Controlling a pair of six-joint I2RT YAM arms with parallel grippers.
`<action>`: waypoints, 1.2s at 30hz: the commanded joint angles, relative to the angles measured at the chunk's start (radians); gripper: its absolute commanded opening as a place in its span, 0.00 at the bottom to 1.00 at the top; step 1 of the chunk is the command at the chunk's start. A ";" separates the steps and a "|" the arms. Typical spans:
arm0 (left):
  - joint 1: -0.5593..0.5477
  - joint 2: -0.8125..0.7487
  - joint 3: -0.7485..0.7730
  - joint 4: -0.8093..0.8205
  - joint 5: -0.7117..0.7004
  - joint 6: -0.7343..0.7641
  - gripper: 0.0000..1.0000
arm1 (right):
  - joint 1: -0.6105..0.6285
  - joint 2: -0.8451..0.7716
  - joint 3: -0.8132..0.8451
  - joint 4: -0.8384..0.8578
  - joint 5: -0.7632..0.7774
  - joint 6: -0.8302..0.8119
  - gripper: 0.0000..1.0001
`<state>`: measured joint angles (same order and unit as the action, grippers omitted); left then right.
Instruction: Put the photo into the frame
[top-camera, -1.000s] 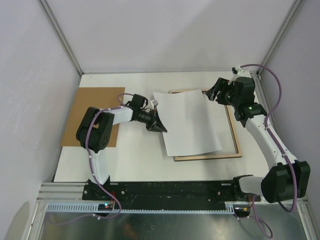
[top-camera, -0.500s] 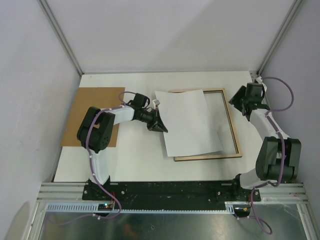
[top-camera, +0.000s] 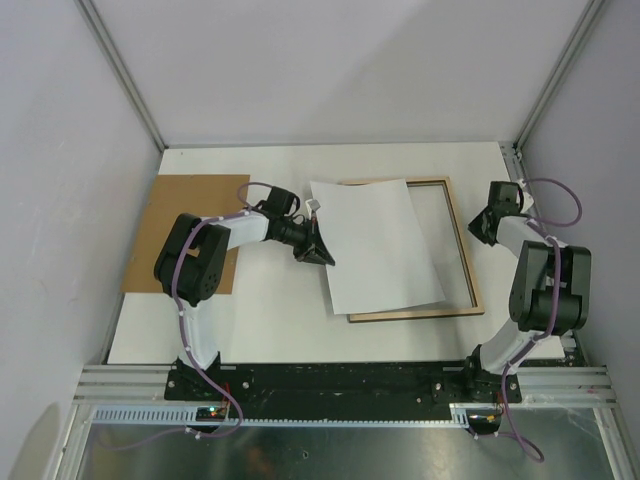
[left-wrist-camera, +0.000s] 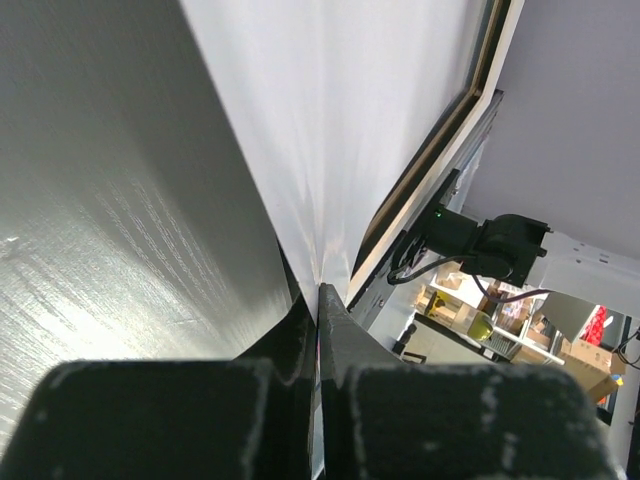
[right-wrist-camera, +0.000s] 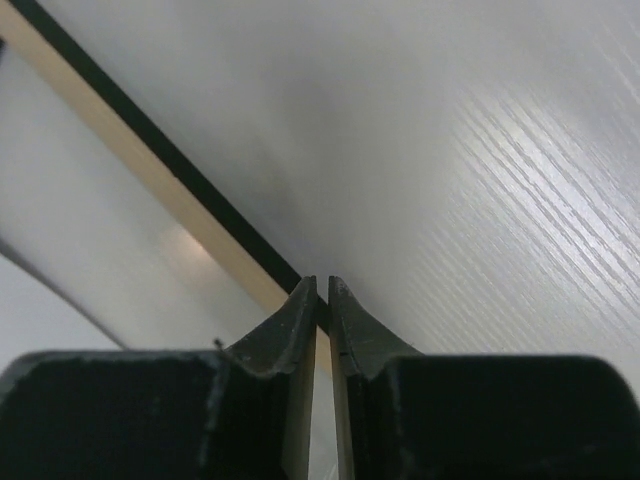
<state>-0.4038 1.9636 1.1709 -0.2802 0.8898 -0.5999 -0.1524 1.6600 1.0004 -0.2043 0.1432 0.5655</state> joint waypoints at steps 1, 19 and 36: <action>-0.004 -0.050 0.038 -0.013 0.000 0.034 0.00 | -0.006 0.031 -0.022 -0.003 0.043 0.020 0.12; 0.003 -0.022 0.084 -0.101 0.101 0.188 0.00 | 0.182 0.054 -0.084 0.001 0.004 0.031 0.01; 0.009 0.027 0.126 -0.126 0.102 0.169 0.00 | 0.235 0.042 -0.125 0.053 -0.066 0.033 0.01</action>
<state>-0.3962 1.9759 1.2549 -0.3996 0.9764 -0.4358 0.0673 1.7035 0.9054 -0.1307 0.1101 0.5945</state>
